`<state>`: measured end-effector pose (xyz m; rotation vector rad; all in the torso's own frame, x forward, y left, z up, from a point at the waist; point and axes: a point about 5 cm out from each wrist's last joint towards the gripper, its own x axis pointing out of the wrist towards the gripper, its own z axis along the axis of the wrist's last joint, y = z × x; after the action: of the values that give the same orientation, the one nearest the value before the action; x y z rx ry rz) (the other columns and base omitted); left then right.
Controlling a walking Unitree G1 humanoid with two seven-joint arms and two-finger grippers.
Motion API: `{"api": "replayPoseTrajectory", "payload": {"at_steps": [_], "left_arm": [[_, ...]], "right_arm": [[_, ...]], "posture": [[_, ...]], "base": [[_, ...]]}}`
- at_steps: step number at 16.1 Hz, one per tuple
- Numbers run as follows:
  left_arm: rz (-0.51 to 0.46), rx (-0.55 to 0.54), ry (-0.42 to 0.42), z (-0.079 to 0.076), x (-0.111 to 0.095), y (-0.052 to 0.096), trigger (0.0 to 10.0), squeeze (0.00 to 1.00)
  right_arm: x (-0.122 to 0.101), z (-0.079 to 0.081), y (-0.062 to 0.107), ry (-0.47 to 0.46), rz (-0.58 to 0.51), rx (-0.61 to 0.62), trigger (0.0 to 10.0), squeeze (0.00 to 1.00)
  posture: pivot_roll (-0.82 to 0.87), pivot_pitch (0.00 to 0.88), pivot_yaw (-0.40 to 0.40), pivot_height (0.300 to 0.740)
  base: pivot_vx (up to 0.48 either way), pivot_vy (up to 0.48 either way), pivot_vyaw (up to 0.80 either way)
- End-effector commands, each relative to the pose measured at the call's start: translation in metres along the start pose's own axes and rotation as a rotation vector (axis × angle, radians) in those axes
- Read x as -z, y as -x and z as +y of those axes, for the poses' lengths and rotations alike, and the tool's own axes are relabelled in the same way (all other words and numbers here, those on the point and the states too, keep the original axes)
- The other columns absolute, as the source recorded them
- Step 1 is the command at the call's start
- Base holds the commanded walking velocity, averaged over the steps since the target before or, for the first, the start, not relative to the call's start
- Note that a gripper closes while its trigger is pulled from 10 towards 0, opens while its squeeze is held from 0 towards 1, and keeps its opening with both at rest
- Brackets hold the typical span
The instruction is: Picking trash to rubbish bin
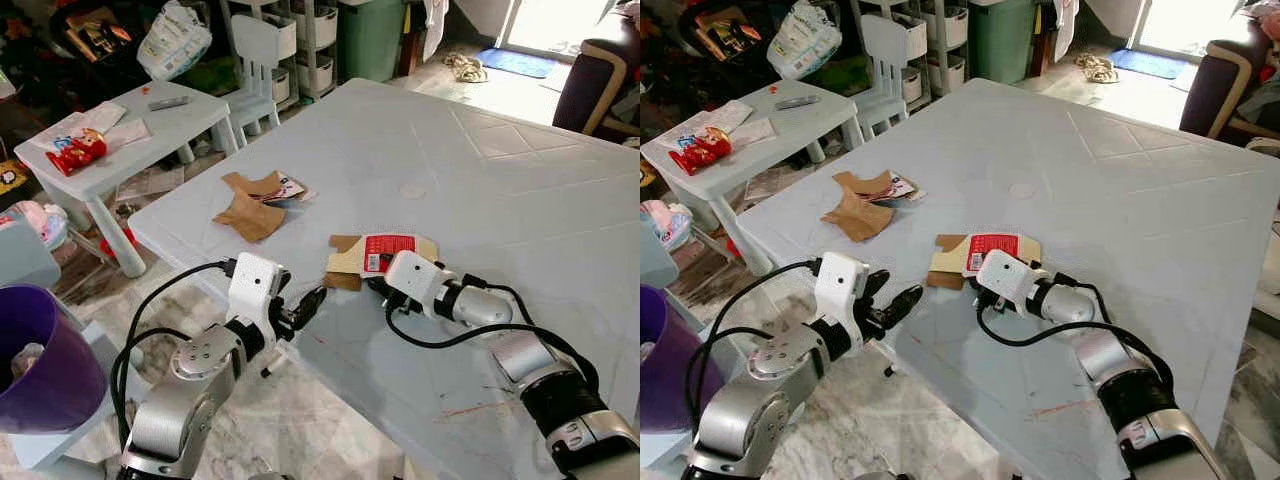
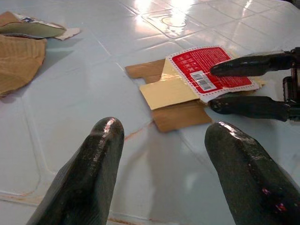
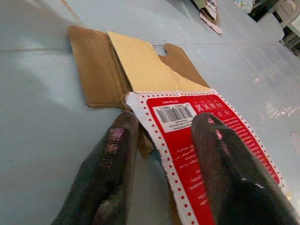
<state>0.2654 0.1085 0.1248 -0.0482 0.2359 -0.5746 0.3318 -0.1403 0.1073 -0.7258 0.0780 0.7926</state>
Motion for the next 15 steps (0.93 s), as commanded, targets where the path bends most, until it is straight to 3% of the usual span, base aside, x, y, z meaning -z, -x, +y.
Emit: {"api": "replayPoseTrajectory", "payload": {"at_steps": [1,7,11,15], "left_arm": [[0.008,0.009,-0.007,0.000,0.000,0.000,10.0,0.00],[0.010,0.015,-0.005,-0.001,0.001,0.000,10.0,0.00],[0.007,0.010,-0.007,0.001,0.000,0.000,10.0,0.00],[0.003,0.007,-0.012,0.001,-0.001,-0.001,10.0,0.00]], "right_arm": [[0.012,0.001,0.004,-0.025,0.059,-0.004,0.0,0.00],[0.012,-0.004,0.003,-0.047,0.051,0.037,0.0,0.00],[0.006,-0.014,0.001,-0.128,0.008,0.102,0.0,0.00],[-0.009,-0.036,0.002,-0.282,-0.094,0.230,0.0,0.00]], "posture": [[0.09,0.077,0.024,0.740],[0.09,0.071,0.025,0.740],[0.09,0.070,0.027,0.740],[0.09,0.070,0.031,0.740]], "base": [[0.000,0.000,0.00],[0.000,0.000,0.00],[0.000,0.000,0.00],[0.000,0.000,0.00]]}}
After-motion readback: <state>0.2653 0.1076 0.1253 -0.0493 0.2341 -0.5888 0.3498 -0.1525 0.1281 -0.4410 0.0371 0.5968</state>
